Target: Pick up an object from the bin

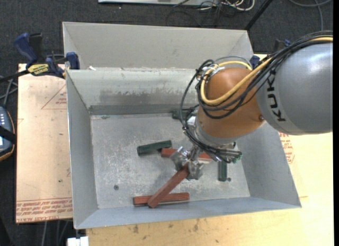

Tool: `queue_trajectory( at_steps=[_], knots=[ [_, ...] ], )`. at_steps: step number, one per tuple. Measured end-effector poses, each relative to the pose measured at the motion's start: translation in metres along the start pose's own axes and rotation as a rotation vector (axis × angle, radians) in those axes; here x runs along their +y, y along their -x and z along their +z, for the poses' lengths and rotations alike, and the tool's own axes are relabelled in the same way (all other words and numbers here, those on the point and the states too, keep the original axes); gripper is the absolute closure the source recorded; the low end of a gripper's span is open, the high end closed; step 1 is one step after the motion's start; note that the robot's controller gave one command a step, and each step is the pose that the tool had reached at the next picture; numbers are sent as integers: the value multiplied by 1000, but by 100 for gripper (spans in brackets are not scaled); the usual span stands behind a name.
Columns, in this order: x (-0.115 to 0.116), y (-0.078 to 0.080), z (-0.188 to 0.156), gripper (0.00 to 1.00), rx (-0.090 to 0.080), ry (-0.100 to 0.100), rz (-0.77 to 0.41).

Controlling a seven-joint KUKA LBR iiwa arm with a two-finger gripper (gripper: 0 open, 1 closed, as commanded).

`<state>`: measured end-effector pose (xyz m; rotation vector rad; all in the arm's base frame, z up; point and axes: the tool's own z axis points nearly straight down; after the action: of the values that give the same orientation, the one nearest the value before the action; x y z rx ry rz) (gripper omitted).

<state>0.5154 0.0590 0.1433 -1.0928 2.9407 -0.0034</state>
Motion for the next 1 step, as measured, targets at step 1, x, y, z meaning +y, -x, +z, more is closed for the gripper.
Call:
queue_trajectory(
  at_steps=[1],
  knots=[
    [24,12,-28,100,8,12,-127]
  ],
)
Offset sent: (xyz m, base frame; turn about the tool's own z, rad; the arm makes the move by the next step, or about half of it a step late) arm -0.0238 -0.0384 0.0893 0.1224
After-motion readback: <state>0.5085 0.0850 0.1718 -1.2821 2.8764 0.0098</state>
